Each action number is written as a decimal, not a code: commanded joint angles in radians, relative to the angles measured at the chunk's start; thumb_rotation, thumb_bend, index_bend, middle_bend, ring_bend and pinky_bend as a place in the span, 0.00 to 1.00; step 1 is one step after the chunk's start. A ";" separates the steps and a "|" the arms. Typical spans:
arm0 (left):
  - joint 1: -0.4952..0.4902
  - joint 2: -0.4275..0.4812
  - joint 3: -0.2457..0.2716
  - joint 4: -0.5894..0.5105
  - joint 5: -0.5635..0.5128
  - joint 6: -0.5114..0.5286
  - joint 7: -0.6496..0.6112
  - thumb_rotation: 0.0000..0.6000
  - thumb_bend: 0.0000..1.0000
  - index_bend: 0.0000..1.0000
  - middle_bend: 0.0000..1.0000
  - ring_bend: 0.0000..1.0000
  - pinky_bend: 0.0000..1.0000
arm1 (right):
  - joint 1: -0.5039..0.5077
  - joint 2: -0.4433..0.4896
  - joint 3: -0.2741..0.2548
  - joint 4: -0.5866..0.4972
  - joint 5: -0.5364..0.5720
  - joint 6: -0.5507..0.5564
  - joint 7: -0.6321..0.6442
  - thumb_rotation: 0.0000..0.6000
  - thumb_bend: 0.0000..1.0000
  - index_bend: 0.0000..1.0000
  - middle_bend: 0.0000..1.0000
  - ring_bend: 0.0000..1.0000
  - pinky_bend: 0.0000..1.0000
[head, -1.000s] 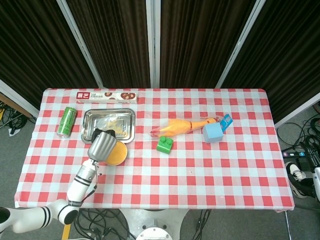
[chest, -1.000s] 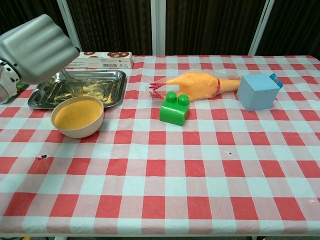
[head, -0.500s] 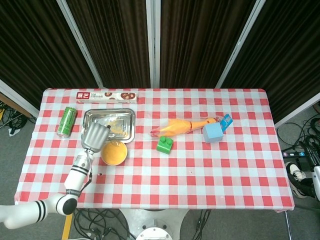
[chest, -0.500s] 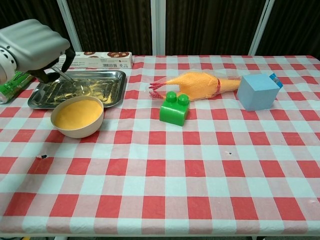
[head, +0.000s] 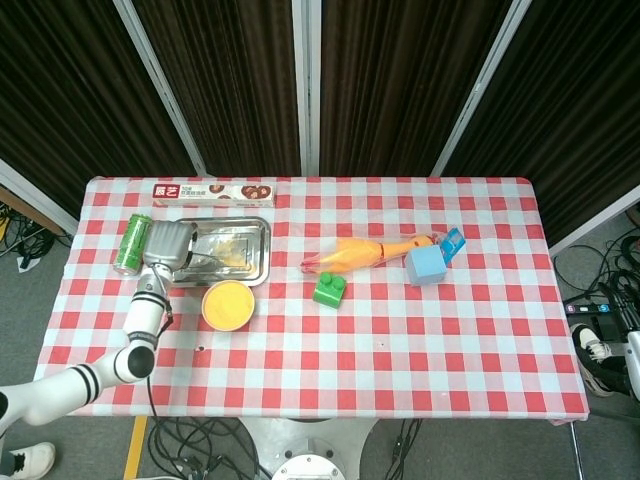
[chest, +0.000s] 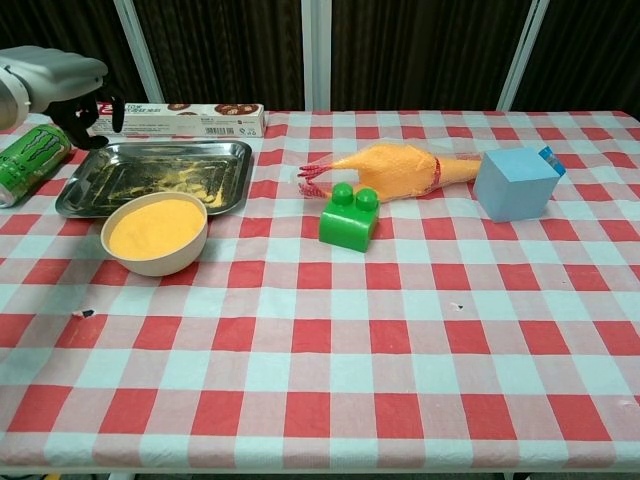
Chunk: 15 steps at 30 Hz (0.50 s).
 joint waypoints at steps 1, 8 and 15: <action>-0.019 -0.010 0.006 0.030 -0.031 -0.013 -0.018 1.00 0.33 0.40 0.91 0.93 0.98 | -0.001 0.001 0.000 -0.001 0.000 0.002 -0.001 1.00 0.17 0.00 0.12 0.00 0.04; 0.039 0.085 0.004 -0.067 -0.004 0.047 -0.136 1.00 0.31 0.34 0.86 0.87 0.94 | -0.005 0.007 -0.001 -0.002 0.000 0.007 0.007 1.00 0.17 0.00 0.12 0.00 0.04; 0.201 0.229 0.084 -0.211 0.166 0.250 -0.271 1.00 0.28 0.34 0.60 0.51 0.60 | 0.003 0.010 -0.003 0.006 0.002 -0.015 0.030 1.00 0.17 0.00 0.12 0.00 0.04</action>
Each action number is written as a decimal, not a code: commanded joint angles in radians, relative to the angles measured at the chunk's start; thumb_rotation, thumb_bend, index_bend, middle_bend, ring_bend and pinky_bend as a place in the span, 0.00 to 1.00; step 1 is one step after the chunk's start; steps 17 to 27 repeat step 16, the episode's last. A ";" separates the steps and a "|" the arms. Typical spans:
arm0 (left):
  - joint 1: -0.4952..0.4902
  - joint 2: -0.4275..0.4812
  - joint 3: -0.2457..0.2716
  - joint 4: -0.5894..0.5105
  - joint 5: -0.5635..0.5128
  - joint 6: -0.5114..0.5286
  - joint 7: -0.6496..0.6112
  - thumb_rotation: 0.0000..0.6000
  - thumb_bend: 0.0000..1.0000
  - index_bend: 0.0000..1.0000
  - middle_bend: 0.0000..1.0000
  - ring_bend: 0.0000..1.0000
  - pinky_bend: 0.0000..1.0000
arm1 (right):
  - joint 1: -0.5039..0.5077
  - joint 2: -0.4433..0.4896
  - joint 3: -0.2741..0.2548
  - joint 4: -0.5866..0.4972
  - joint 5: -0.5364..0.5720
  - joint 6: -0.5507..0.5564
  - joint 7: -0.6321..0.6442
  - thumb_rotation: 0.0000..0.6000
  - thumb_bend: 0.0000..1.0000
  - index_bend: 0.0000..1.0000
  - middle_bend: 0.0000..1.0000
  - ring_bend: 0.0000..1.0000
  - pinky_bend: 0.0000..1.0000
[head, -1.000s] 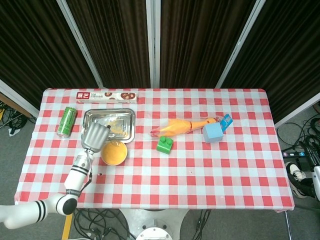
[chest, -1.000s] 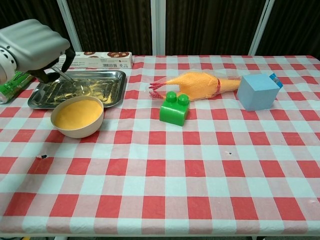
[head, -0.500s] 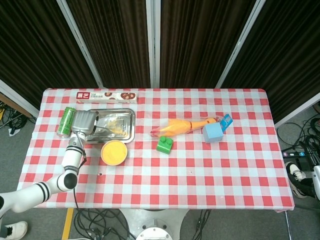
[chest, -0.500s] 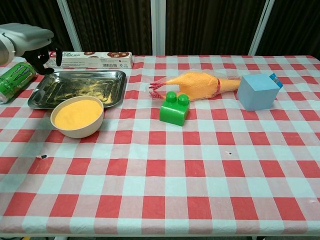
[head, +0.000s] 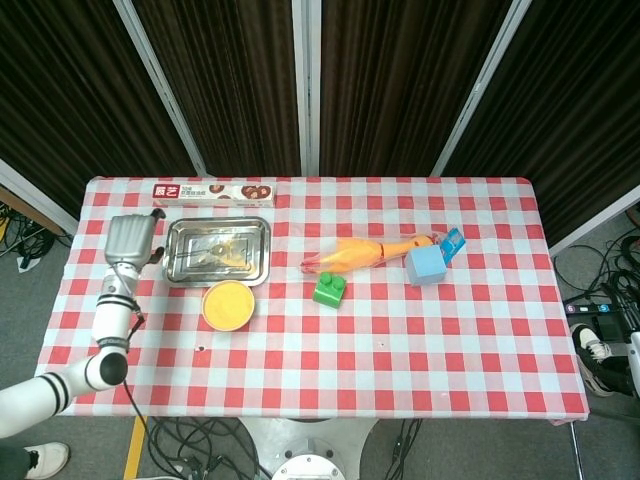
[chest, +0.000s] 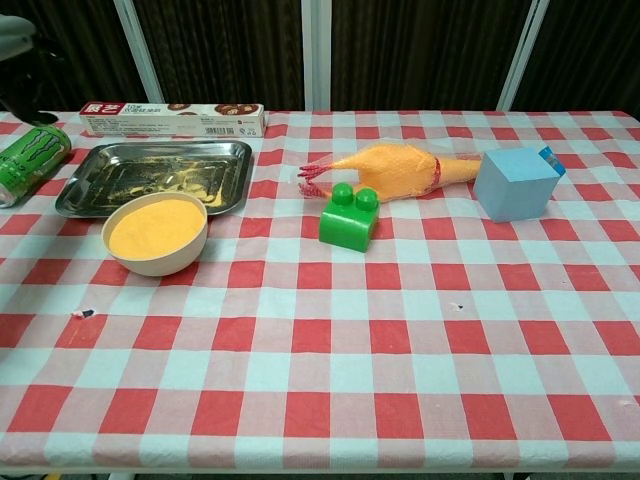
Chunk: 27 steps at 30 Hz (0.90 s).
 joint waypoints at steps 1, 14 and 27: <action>0.125 0.112 0.066 -0.114 0.128 0.111 -0.131 1.00 0.27 0.34 0.54 0.45 0.53 | 0.003 0.000 -0.001 0.003 0.002 -0.009 0.008 1.00 0.17 0.00 0.11 0.00 0.04; 0.415 0.204 0.275 -0.136 0.485 0.429 -0.362 1.00 0.20 0.34 0.37 0.29 0.31 | 0.018 -0.036 -0.021 0.007 -0.033 -0.030 -0.018 1.00 0.17 0.00 0.08 0.00 0.04; 0.452 0.199 0.291 -0.145 0.513 0.477 -0.373 1.00 0.20 0.34 0.37 0.29 0.31 | 0.020 -0.041 -0.024 0.007 -0.039 -0.030 -0.025 1.00 0.17 0.00 0.08 0.00 0.04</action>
